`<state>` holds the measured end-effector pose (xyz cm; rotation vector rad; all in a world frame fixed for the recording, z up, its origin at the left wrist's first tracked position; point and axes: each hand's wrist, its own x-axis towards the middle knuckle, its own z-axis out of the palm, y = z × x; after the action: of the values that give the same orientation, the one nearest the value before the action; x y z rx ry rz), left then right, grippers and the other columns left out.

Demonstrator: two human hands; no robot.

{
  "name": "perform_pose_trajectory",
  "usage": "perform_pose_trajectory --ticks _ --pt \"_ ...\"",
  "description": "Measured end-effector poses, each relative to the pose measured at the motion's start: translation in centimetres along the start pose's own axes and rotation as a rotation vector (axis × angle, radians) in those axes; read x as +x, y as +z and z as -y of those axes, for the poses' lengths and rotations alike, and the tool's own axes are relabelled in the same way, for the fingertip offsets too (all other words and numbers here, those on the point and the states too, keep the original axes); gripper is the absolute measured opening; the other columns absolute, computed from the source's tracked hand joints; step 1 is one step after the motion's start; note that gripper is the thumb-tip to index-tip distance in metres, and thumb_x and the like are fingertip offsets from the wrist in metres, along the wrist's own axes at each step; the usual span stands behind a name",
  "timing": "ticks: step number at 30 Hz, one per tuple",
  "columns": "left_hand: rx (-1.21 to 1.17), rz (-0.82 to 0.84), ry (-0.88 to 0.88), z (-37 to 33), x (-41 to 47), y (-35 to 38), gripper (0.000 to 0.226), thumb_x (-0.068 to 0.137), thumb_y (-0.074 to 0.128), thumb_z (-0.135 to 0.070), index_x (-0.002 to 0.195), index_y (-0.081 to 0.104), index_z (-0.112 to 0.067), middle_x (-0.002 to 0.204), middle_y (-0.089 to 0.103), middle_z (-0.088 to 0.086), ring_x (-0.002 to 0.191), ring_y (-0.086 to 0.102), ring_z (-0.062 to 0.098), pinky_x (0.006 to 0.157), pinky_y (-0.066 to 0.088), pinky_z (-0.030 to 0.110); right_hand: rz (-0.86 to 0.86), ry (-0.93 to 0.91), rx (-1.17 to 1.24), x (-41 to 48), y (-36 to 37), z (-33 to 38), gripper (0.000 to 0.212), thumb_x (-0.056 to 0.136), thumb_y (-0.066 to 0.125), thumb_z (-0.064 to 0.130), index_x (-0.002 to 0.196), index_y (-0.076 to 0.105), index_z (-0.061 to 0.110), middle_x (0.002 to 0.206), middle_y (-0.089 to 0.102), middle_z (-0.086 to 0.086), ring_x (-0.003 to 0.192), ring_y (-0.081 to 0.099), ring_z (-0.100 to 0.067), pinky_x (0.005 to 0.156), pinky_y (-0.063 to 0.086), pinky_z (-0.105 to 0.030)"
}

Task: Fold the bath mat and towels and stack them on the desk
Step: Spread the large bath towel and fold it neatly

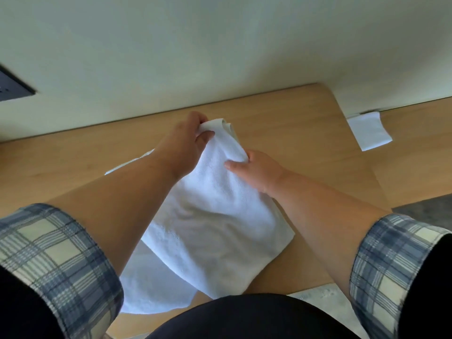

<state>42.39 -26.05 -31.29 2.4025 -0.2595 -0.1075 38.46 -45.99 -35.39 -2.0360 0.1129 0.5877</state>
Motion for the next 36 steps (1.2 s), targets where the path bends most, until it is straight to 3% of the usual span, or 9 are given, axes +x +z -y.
perform_pose_trajectory --ticks 8,11,15,21,24,27,29,33,36 --pt "0.287 -0.056 -0.031 -6.5 2.0 5.5 0.049 0.092 0.064 -0.031 0.136 0.042 -0.026 0.131 0.045 0.008 0.118 0.044 0.027 0.101 0.031 0.03 -0.25 0.177 0.161 2.1 -7.2 -1.9 0.033 0.074 0.066 0.059 0.086 0.069 0.028 0.065 0.071 0.014 0.057 0.068 -0.006 0.047 0.048 -0.019" --pt "0.255 0.225 -0.073 -7.8 -0.5 9.7 0.041 0.094 0.058 -0.039 0.132 0.046 -0.029 0.121 0.055 0.001 0.11 0.055 0.023 0.092 0.048 0.039 -0.175 0.291 0.247 3.2 -9.3 -4.4 0.05 0.071 0.069 0.064 0.103 0.07 0.025 0.09 0.075 0.004 0.079 0.073 -0.019 0.071 0.059 -0.033" --pt "0.368 0.541 -0.178 -6.7 -3.1 13.3 0.057 0.097 0.053 -0.04 0.149 0.031 -0.031 0.145 0.044 0.006 0.128 0.046 0.027 0.101 0.043 0.042 0.047 0.409 0.138 2.2 -11.2 -8.6 0.078 0.07 0.062 0.076 0.126 0.063 0.022 0.118 0.069 0.003 0.106 0.065 -0.022 0.097 0.048 -0.039" --pt "0.505 0.659 -0.213 -6.9 -2.5 15.2 0.066 0.1 0.048 -0.04 0.154 0.011 -0.039 0.155 0.025 0.007 0.136 0.032 0.03 0.102 0.041 0.046 0.005 0.381 0.168 1.3 -13.2 -12.4 0.027 0.092 0.065 0.042 0.104 0.069 0.017 0.107 0.071 0.0 0.1 0.064 -0.02 0.08 0.047 -0.029" --pt "0.553 0.62 -0.239 -8.2 -1.9 16.0 0.065 0.1 0.046 -0.042 0.154 0.01 -0.04 0.153 0.025 0.01 0.131 0.036 0.031 0.097 0.044 0.044 -0.037 0.406 0.376 1.0 -13.1 -12.1 0.031 0.096 0.063 0.032 0.113 0.061 0.006 0.11 0.071 -0.007 0.102 0.067 -0.026 0.092 0.053 -0.042" --pt "0.477 0.519 -0.177 -9.4 -1.7 16.5 0.06 0.1 0.044 -0.044 0.154 0.018 -0.035 0.15 0.03 0.01 0.132 0.036 0.03 0.1 0.041 0.042 0.048 0.466 0.542 0.4 -12.9 -11.6 0.031 0.092 0.07 0.031 0.115 0.065 0.011 0.1 0.076 -0.005 0.089 0.074 -0.022 0.077 0.059 -0.036" --pt "0.319 0.445 -0.196 -10.5 -1.5 16.8 0.056 0.101 0.041 -0.048 0.152 0.027 -0.031 0.147 0.036 0.009 0.13 0.041 0.028 0.102 0.041 0.041 0.104 0.449 0.536 0.1 -12.5 -11.3 0.036 0.09 0.072 0.035 0.118 0.067 0.013 0.107 0.075 -0.006 0.096 0.073 -0.024 0.085 0.058 -0.039" --pt "-0.142 0.239 -0.53 -12.4 -0.2 16.8 0.067 0.094 0.037 -0.065 0.147 0.038 -0.024 0.14 0.049 0.008 0.117 0.054 0.024 0.094 0.046 0.038 0.067 0.291 0.488 -0.1 -11.6 -9.6 0.034 0.096 0.055 0.049 0.112 0.068 0.021 0.113 0.07 0.002 0.103 0.065 -0.017 0.082 0.051 -0.029" --pt "-0.317 0.18 -0.754 -13.0 0.9 16.4 0.092 0.077 0.049 -0.08 0.142 0.04 -0.016 0.12 0.056 0.001 0.102 0.055 0.02 0.094 0.05 0.045 0.157 0.208 0.483 -0.7 -11.0 -8.7 0.028 0.093 0.048 0.037 0.084 0.062 0.014 0.084 0.061 -0.005 0.079 0.057 -0.02 0.079 0.045 -0.037"
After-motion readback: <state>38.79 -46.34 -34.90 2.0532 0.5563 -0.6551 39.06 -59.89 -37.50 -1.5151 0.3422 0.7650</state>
